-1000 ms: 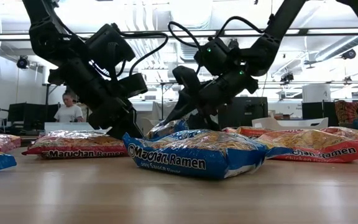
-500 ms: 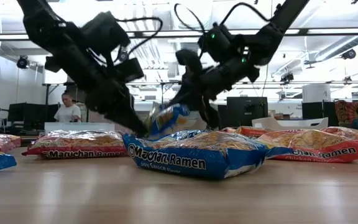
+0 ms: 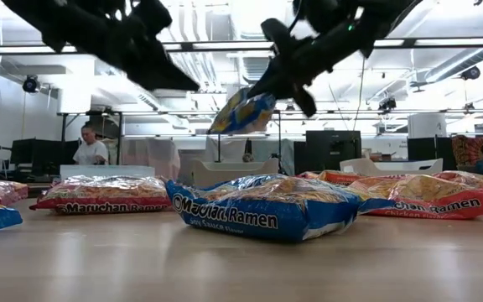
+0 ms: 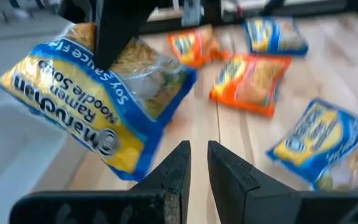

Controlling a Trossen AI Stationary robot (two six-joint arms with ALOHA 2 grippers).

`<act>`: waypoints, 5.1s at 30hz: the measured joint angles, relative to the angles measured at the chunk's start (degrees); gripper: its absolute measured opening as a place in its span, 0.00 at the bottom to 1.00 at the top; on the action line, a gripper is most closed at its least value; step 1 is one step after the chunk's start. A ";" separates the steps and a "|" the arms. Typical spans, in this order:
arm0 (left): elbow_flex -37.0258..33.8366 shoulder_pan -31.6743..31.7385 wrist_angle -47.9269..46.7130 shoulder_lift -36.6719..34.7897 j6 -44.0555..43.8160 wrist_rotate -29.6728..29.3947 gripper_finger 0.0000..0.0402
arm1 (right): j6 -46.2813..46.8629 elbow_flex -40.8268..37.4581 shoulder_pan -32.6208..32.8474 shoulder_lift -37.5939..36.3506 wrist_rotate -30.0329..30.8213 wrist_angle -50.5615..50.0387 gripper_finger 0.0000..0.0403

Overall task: Sort Maruchan noodles
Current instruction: Put the blue noodle pack into the white bin, then put the orange noodle pack into the transparent bin

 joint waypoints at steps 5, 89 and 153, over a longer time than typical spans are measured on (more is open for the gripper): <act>0.00 0.00 0.87 -3.80 0.00 -0.02 0.09 | -4.26 0.02 -0.38 -6.62 13.06 -7.15 0.03; -0.28 -0.01 1.94 -3.58 -0.04 -0.15 0.09 | -15.32 -26.64 -13.12 -13.22 54.88 -1.38 0.20; -0.28 -0.04 20.92 8.01 -18.29 -0.02 0.09 | 4.37 -27.75 6.62 -2.47 21.41 12.36 0.09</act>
